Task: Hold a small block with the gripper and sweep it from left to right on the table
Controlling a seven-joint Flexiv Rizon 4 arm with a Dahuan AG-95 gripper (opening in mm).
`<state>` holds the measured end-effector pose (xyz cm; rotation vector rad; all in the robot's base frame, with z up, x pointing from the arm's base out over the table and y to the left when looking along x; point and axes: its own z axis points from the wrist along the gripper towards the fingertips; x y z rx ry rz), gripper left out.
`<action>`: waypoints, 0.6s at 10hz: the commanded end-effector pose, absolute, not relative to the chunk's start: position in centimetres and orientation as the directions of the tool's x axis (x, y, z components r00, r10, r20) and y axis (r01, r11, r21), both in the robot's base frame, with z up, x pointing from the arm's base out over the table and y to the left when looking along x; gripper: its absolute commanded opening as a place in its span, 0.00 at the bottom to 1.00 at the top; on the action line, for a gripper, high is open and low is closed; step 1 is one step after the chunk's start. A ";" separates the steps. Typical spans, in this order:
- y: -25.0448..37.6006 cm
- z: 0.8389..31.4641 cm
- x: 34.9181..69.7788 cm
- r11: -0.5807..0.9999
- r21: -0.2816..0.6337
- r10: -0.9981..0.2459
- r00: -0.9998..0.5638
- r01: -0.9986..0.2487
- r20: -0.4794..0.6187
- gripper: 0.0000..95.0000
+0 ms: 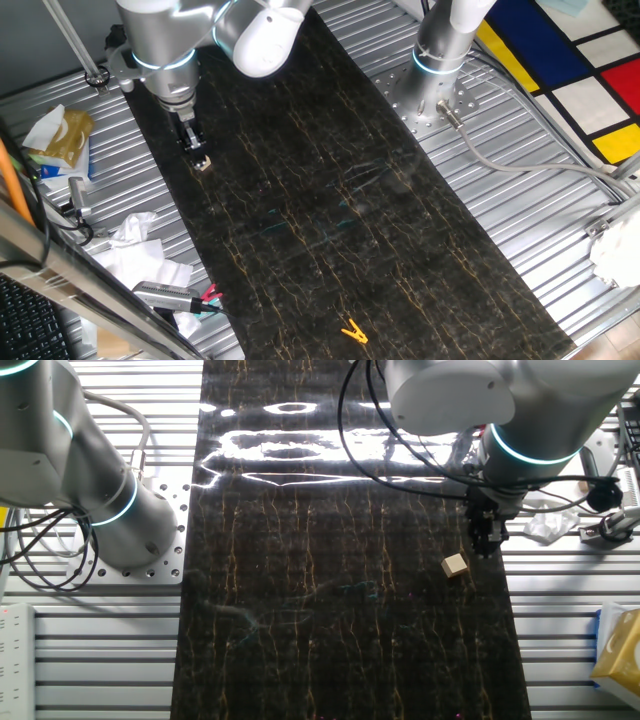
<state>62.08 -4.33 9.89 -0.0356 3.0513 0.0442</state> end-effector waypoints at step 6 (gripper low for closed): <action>-4.3 9.9 62.0 0.999 0.035 0.006 -0.996 0.002 -0.094 0.60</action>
